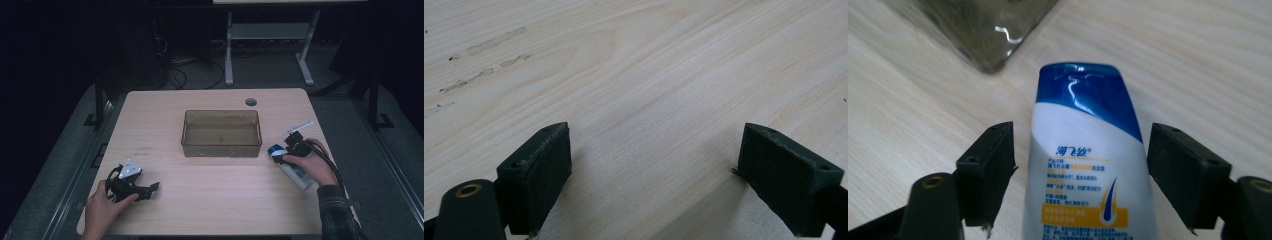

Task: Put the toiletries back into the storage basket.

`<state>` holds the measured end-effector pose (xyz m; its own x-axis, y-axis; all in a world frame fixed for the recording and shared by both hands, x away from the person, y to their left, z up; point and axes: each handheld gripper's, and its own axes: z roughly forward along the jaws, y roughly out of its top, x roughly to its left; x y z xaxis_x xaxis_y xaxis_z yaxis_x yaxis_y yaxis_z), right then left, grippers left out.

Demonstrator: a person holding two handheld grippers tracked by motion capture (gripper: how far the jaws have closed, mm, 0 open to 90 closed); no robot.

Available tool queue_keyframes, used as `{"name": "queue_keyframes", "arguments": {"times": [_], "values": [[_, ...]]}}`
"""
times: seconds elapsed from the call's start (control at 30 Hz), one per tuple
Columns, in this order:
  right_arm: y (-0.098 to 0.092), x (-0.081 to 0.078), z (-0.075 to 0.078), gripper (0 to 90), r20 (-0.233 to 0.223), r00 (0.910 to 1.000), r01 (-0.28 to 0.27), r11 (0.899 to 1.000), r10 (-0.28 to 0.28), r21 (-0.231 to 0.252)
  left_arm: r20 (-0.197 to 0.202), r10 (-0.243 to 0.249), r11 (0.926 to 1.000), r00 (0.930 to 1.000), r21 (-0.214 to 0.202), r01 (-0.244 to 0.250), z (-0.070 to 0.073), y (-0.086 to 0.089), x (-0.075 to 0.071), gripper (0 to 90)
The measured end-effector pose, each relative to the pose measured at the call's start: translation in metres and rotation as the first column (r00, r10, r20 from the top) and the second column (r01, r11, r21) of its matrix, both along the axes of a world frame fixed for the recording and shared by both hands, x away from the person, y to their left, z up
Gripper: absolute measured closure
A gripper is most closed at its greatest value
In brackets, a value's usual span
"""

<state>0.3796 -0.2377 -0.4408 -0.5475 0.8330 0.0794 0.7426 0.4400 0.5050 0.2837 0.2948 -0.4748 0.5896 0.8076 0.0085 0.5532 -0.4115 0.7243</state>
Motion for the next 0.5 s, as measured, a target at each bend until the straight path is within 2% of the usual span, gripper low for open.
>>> {"name": "queue_keyframes", "arguments": {"times": [0.43, 0.5], "values": [[0.01, 0.012, -0.01, 22.5, -0.09, 0.9959, 0.004, 0.995, -0.013, -0.103, 0.0, 0.0, 1.0, 1.0, 0.0, 0.0, 0.0, 0.0, 0.0, 12.8], [0.011, 0.013, -0.011, 22.6, -0.094, 0.9955, 0.006, 0.995, -0.016, -0.104, 0.0, -0.001, 1.0, 1.0, 0.001, 0.001, 0.0, 0.0, 0.0, 12.8]]}}
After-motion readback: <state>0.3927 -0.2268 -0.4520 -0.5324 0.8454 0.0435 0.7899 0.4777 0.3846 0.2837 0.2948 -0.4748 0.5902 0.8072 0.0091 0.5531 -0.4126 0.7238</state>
